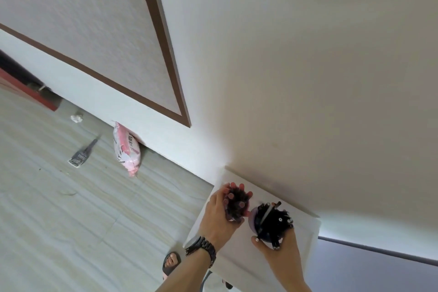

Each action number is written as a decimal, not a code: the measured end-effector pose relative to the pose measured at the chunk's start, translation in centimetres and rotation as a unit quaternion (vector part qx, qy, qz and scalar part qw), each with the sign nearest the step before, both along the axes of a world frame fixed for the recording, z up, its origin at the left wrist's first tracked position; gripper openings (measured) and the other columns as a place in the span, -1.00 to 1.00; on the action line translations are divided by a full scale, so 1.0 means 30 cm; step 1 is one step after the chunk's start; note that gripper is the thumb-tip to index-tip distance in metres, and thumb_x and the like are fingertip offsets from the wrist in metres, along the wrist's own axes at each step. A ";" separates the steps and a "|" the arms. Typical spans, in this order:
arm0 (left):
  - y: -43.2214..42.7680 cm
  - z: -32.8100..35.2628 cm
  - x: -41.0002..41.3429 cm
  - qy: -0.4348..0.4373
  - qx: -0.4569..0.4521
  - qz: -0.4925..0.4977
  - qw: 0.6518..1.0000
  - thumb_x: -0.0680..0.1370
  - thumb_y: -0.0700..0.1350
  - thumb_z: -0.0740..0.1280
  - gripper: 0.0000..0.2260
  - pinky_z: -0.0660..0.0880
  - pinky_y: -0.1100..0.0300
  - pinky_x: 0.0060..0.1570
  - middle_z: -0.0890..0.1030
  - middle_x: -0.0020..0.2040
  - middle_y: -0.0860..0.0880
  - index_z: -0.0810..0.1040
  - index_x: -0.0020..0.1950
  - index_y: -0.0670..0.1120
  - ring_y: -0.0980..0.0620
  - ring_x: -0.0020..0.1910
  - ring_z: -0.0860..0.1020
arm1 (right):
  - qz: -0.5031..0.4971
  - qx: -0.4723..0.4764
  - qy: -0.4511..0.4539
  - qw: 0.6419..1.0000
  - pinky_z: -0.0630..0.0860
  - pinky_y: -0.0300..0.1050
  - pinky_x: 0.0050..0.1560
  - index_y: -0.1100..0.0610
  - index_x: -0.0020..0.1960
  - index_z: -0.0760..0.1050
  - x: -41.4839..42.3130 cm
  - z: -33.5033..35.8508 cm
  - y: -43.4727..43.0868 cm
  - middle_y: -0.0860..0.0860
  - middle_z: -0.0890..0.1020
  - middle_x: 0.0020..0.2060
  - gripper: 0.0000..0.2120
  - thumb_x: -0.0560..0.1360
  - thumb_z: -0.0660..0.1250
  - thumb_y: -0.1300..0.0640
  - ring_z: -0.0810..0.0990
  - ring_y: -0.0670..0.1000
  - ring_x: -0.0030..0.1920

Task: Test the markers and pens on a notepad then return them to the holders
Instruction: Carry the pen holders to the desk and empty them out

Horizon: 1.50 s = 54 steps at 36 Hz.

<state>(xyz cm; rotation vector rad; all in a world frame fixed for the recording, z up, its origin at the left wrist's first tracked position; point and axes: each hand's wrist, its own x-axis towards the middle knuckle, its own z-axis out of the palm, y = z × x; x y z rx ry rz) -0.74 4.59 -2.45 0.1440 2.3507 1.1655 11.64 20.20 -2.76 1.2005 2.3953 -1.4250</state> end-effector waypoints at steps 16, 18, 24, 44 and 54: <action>-0.215 0.108 0.049 0.002 -0.022 0.061 0.998 0.22 0.13 0.52 -0.35 0.55 0.23 0.08 0.58 0.11 0.30 0.35 0.26 0.26 0.26 0.11 0.55 | -0.009 0.007 -0.007 1.000 0.49 -0.32 -0.20 -0.14 -0.01 0.39 -0.035 0.128 -0.037 -0.25 0.60 -0.11 -0.34 0.08 0.74 0.02 0.61 -0.24 -0.15; -0.298 0.114 0.091 -0.011 -0.025 0.095 0.995 0.22 0.14 0.54 -0.40 0.56 0.29 0.04 0.60 0.05 0.32 0.36 0.18 0.30 0.32 0.04 0.57 | 0.012 -0.020 -0.016 1.000 0.43 -0.42 -0.30 -0.11 -0.10 0.43 -0.028 0.143 -0.040 -0.29 0.59 -0.19 -0.40 0.09 0.74 0.18 0.58 -0.37 -0.28; -0.568 0.106 0.285 -0.074 -0.081 0.236 0.966 0.18 0.24 0.52 -0.39 0.56 0.36 -0.10 0.61 -0.07 0.32 0.43 0.18 0.24 0.33 -0.08 0.59 | 0.181 -0.054 -0.025 0.982 0.58 -0.07 -0.05 0.03 0.15 0.45 0.039 0.185 -0.132 0.02 0.64 -0.05 -0.13 0.01 0.59 -0.40 0.65 0.00 -0.08; -1.247 0.139 0.943 -0.145 -0.012 0.625 0.767 0.15 0.30 0.57 -0.32 0.49 0.29 0.05 0.58 0.03 0.25 0.40 0.16 0.16 0.29 0.01 0.55 | 0.553 -0.013 -0.111 0.825 0.54 -0.16 -0.07 -0.06 0.12 0.49 -0.121 0.332 -0.913 -0.13 0.69 -0.06 -0.33 0.11 0.70 -0.13 0.67 -0.07 -0.04; -1.661 0.167 1.163 -0.128 0.030 0.714 0.688 0.12 0.20 0.59 -0.42 0.49 0.33 -0.18 0.66 -0.08 0.18 0.46 0.04 0.17 0.26 -0.10 0.61 | 0.564 -0.044 -0.136 0.813 0.46 -0.26 -0.11 -0.08 0.15 0.44 -0.054 0.332 -1.435 -0.17 0.68 -0.01 -0.31 0.14 0.70 -0.10 0.62 -0.18 0.00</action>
